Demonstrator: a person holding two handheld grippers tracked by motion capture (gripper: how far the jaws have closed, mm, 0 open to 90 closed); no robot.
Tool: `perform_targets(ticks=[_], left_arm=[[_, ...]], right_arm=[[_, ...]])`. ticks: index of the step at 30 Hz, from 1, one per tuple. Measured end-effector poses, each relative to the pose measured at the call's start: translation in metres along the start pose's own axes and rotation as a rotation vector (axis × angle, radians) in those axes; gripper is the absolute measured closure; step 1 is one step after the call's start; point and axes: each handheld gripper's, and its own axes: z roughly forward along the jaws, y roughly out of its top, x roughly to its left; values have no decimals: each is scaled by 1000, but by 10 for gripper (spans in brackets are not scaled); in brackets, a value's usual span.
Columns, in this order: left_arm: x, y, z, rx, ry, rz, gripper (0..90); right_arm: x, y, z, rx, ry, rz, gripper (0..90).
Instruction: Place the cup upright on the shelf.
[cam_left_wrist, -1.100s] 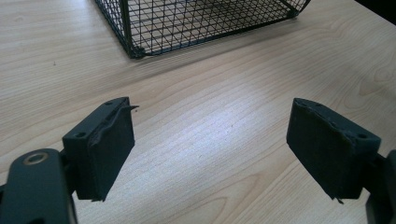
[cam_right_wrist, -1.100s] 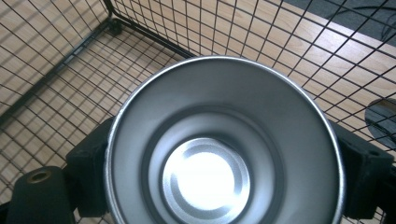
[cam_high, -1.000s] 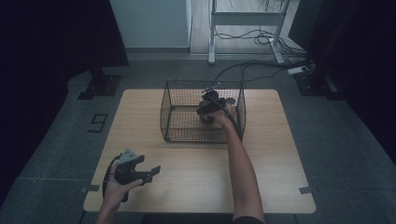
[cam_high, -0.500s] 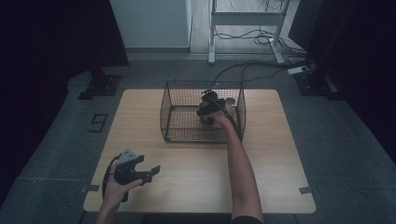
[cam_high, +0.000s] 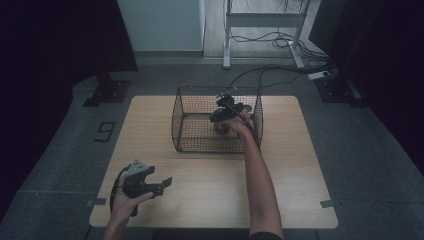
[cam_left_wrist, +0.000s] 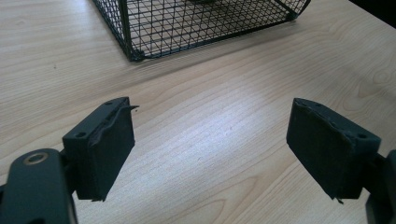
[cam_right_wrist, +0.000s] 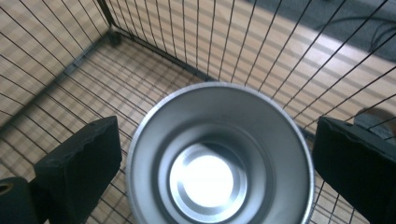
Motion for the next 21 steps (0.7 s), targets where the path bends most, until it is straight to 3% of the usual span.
perform_targets(ticks=[6, 11, 21], left_arm=[[-1, 0, 1, -3, 4, 1, 155], [-1, 1, 0, -7, 8, 0, 157], [-5, 0, 7, 12, 2, 9, 157]], right_arm=[[4, 6, -21, -65, 7, -7, 65], [7, 5, -36, -104, 0, 17, 129], [18, -12, -78, -169, 42, 26, 170]])
